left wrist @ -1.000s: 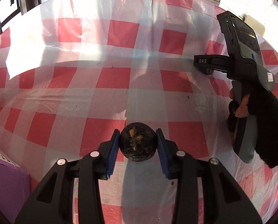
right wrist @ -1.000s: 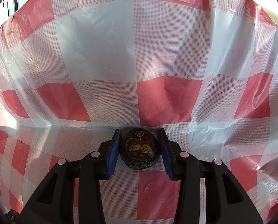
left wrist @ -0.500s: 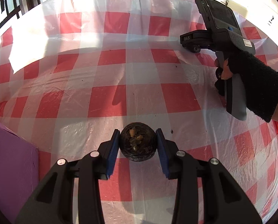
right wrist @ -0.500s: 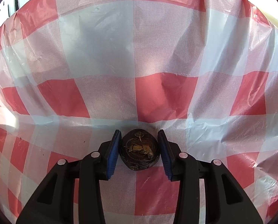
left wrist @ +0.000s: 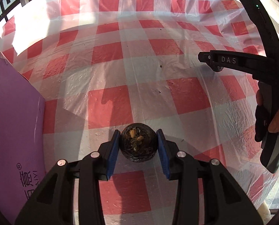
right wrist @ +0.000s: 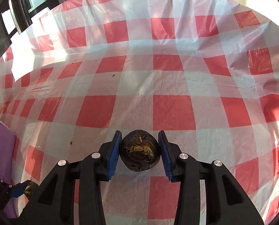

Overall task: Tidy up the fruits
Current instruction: 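Carry both small dark fruits with both grippers over the box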

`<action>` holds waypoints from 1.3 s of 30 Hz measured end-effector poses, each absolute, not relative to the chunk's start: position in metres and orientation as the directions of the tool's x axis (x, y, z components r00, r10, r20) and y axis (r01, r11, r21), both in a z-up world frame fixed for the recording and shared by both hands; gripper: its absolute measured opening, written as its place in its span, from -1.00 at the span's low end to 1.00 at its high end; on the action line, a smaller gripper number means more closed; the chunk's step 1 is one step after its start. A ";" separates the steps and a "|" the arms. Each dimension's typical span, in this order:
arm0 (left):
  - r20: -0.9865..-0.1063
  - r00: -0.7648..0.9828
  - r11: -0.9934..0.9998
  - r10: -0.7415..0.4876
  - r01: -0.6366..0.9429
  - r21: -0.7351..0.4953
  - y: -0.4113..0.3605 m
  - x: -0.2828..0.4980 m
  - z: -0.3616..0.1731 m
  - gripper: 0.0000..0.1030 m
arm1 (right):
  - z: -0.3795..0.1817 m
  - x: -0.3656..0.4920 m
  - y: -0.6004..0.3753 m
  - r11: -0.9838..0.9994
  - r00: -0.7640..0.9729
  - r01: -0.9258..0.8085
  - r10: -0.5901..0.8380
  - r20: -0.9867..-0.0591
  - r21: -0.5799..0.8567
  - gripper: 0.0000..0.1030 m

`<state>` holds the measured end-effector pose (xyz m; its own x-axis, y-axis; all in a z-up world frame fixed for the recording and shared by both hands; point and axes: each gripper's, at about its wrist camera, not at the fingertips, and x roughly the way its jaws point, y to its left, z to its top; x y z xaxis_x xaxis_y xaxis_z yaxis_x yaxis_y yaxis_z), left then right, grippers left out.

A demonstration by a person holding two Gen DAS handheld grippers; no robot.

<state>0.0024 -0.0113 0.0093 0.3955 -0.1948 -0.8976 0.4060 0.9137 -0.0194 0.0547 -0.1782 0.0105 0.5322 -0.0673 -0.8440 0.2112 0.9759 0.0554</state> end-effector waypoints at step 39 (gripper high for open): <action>-0.730 0.579 0.862 -0.362 0.506 -0.026 0.110 -0.066 0.151 -0.24 | 0.119 -0.082 0.001 0.993 0.611 0.030 0.072 -0.789 0.114 -0.23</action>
<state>-0.0655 0.1104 0.1513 0.5793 -0.3618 -0.7304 0.5059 0.8622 -0.0259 -0.0817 0.0015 0.1191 0.6105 0.0725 -0.7887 0.0297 0.9930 0.1142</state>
